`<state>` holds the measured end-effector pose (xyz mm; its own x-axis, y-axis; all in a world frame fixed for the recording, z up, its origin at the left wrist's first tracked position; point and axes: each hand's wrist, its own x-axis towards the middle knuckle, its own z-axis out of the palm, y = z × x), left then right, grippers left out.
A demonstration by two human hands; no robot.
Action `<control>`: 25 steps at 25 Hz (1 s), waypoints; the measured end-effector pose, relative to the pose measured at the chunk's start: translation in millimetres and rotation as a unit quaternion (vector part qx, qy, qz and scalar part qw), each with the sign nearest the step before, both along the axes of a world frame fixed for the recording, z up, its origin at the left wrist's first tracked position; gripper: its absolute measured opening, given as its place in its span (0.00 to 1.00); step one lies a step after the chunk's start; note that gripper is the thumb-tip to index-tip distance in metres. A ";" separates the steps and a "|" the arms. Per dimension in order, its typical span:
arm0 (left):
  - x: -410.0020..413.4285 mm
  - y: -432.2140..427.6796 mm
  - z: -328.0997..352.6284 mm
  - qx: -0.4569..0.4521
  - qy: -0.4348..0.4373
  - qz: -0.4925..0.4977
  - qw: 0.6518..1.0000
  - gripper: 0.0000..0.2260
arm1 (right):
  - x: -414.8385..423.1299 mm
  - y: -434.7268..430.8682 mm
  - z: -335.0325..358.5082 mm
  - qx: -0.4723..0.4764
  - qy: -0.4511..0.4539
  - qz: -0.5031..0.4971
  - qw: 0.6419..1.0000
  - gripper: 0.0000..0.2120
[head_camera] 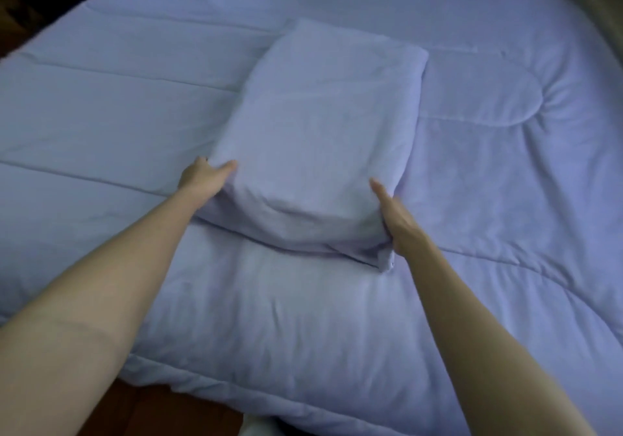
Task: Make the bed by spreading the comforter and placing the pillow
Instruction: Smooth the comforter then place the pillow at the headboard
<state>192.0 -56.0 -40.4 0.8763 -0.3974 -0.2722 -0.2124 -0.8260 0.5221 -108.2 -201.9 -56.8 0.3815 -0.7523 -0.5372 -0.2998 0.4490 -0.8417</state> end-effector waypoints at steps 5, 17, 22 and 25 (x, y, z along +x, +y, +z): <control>3.4 -1.7 17.5 0.072 -0.054 -0.144 0.985 0.21 | 20.2 12.6 20.1 -0.060 0.027 -0.064 0.996 0.22; -76.8 215.5 24.0 0.111 0.059 -0.195 0.973 0.14 | -99.7 116.1 44.8 0.211 0.180 0.254 0.926 0.34; -76.3 200.2 13.9 0.057 -0.234 -0.344 0.908 0.26 | -80.2 122.5 42.3 0.035 0.233 0.138 0.962 0.40; -58.6 148.9 3.7 0.099 -0.249 -0.487 0.831 0.26 | -38.6 128.4 41.5 -0.271 0.269 -0.011 0.924 0.34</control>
<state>133.4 92.9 -36.8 0.1889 -0.9752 -0.1156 -0.9799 -0.1949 0.0430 -146.7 -73.6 -15.4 0.1496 -0.9708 -0.1874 -0.7362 0.0172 -0.6765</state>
